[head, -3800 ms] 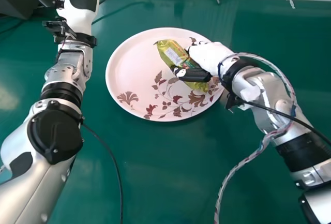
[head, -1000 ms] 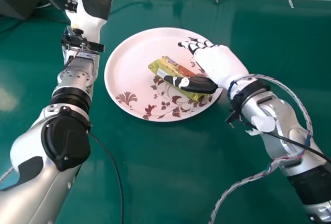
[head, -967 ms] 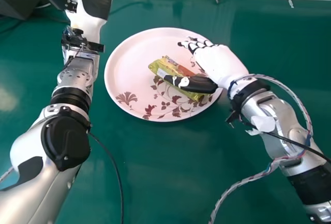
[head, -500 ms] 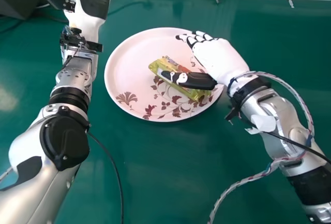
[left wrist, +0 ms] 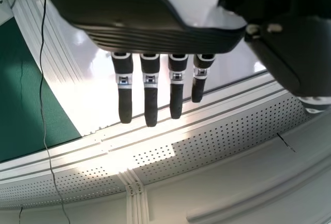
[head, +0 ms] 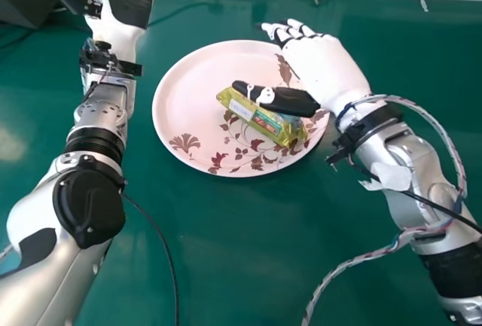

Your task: Pick up biscuit and place it in the plate

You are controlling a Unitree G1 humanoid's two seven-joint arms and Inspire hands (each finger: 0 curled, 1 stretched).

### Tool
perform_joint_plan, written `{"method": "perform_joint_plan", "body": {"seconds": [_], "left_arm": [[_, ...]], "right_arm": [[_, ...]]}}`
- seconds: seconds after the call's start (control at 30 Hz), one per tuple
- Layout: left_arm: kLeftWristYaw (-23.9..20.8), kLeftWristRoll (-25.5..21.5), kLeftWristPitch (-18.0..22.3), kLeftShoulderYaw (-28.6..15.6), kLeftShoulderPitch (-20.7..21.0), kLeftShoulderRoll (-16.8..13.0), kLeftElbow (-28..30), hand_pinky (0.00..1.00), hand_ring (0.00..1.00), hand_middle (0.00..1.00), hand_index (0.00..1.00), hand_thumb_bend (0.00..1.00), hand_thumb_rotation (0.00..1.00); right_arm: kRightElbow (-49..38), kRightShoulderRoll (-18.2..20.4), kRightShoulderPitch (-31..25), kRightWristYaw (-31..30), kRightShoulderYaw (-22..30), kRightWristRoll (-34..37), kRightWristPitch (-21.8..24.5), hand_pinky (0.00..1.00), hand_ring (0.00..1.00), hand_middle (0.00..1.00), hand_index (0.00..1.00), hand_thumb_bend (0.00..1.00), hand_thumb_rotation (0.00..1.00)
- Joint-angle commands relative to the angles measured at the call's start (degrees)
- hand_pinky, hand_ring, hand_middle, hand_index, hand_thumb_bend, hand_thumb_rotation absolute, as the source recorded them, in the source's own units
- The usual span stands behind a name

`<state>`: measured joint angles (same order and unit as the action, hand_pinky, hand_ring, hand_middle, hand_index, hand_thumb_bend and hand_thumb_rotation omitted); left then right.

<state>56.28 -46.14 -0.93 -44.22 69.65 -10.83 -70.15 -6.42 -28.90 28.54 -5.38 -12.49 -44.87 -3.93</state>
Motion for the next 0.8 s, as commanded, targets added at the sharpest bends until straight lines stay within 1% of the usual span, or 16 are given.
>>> {"method": "perform_joint_plan", "body": {"seconds": [0.0, 0.13, 0.2, 0.27, 0.4, 0.5, 0.57, 0.63, 0.7, 0.77], "left_arm": [[-0.2, -0.1, -0.3, 0.0, -1.0, -0.6, 0.6, 0.67, 0.75, 0.84, 0.95, 0.98, 0.36], [-0.9, -0.5, -1.2, -0.3, -1.1, -0.8, 0.8, 0.65, 0.75, 0.84, 0.96, 0.97, 0.38], [-1.0, -0.5, -1.2, -0.3, -1.3, -1.0, 0.9, 0.65, 0.76, 0.84, 0.95, 0.97, 0.36], [-0.5, -0.4, -1.0, -0.3, -1.4, -1.2, 1.0, 0.64, 0.76, 0.84, 0.95, 0.96, 0.37], [-0.2, -0.2, -0.2, -0.1, -1.8, -1.3, 1.4, 0.65, 0.78, 0.85, 0.97, 0.94, 0.35], [-0.8, -0.3, -0.3, -0.1, -2.0, -1.4, 1.9, 0.63, 0.76, 0.86, 0.97, 0.93, 0.35], [-0.9, -0.3, -0.4, -0.1, -2.1, -1.5, 1.9, 0.61, 0.76, 0.86, 0.98, 0.92, 0.36], [-0.8, -0.5, -0.8, -0.1, -2.2, -1.6, 2.0, 0.58, 0.74, 0.84, 0.97, 0.92, 0.37], [-1.0, -0.5, -1.2, -0.1, -2.2, -1.6, 2.1, 0.54, 0.72, 0.82, 0.97, 0.92, 0.36], [-1.5, -0.4, -1.6, 0.0, -2.3, -1.5, 2.3, 0.55, 0.73, 0.83, 0.96, 0.91, 0.35]], "right_arm": [[-1.8, 0.2, -1.0, 1.3, 1.0, 0.3, -0.7, 0.73, 0.90, 0.96, 1.00, 0.88, 0.71], [-4.0, 0.3, -1.8, 2.2, 1.9, -0.2, -0.6, 0.72, 0.89, 0.96, 1.00, 0.87, 0.72], [-4.4, 0.6, -2.3, 3.0, 2.7, 1.1, -1.3, 0.70, 0.85, 0.93, 1.00, 0.86, 0.71], [-4.8, 0.8, -2.5, 3.2, 3.3, 1.9, -1.6, 0.70, 0.84, 0.93, 1.00, 0.85, 0.71], [-5.6, 1.0, -2.9, 2.8, 4.5, 3.6, -1.5, 0.68, 0.82, 0.92, 1.00, 0.84, 0.72], [-5.8, 1.2, -3.3, 3.1, 5.5, 4.9, -1.9, 0.69, 0.83, 0.92, 1.00, 0.83, 0.76], [-6.2, 1.4, -3.8, 3.3, 6.4, 6.1, -2.0, 0.68, 0.82, 0.91, 1.00, 0.82, 0.77], [-6.4, 1.8, -4.2, 3.8, 7.1, 6.6, -2.1, 0.68, 0.81, 0.91, 1.00, 0.81, 0.73], [-6.4, 2.1, -4.8, 5.0, 7.9, 7.3, -2.9, 0.66, 0.80, 0.91, 1.00, 0.80, 0.72], [-6.2, 2.2, -5.5, 5.8, 8.9, 8.8, -4.1, 0.65, 0.80, 0.91, 1.00, 0.80, 0.72]]}}
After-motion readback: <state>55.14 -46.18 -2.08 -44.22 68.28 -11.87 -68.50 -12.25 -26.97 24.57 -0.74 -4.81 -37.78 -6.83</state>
